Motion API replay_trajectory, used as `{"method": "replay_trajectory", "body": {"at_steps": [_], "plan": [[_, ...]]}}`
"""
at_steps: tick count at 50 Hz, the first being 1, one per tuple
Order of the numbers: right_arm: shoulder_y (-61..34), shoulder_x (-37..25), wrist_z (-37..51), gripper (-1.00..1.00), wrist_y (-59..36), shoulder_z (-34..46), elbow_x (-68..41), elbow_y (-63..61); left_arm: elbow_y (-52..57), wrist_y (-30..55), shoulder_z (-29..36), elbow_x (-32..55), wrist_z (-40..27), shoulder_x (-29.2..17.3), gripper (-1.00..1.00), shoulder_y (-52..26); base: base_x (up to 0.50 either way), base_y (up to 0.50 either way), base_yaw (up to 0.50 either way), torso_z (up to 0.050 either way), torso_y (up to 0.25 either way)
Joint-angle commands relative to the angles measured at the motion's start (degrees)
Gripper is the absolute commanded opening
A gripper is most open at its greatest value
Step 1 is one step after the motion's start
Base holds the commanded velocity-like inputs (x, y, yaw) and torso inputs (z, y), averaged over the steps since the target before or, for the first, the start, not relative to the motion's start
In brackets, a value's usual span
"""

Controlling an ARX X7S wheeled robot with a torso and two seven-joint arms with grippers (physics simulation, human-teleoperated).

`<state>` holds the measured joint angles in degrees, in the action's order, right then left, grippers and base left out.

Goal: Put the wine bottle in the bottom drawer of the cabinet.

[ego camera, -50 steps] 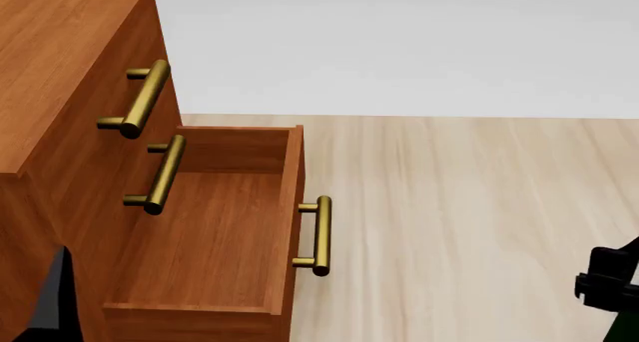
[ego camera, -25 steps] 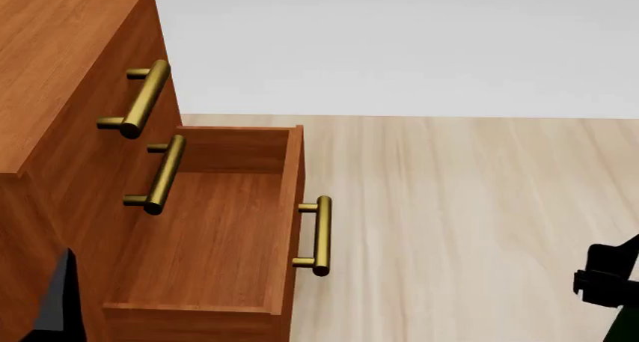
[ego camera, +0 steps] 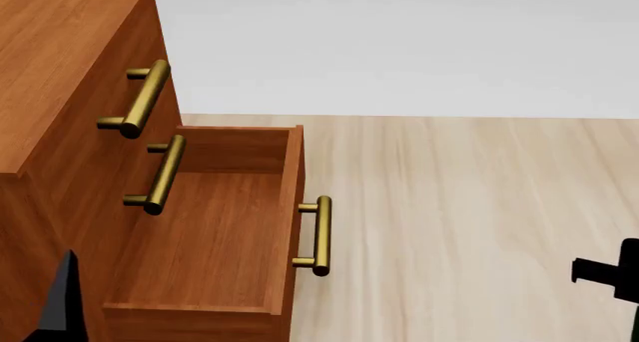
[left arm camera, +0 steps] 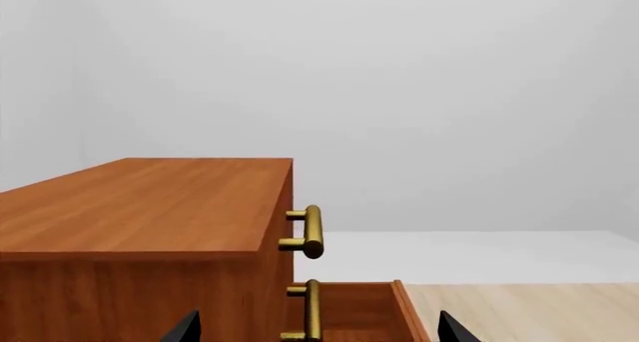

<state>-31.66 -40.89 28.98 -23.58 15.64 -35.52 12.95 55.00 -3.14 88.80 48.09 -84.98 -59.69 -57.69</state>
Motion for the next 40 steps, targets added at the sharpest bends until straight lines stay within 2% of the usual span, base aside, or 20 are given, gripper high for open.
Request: {"method": "replay_trajectory", "body": {"at_steps": [1,21,40], "plan": [[-1.8,-2.8,2.0,-1.00,-4.3,-0.3,1.1,-8.5,-0.1,-0.1,-0.5,-0.1,0.2,-0.4,1.00,0.5,0.00,0.00,0.00,0.000,0.000],[-10.7,-5.6,2.5,-1.00,-17.8,0.2,-6.4,-23.5,-0.5,-1.2,-1.3,-0.5,0.7,-2.0,1.00,1.8,0.00,0.00,0.00,0.000,0.001],[-27.4,-1.3,1.9,-1.00,-33.0,0.6,-18.0,-27.6,0.6,0.4,-1.9,-0.1,0.5,-1.6,1.00,1.5,0.00,0.00,0.00,0.000,0.001]]}}
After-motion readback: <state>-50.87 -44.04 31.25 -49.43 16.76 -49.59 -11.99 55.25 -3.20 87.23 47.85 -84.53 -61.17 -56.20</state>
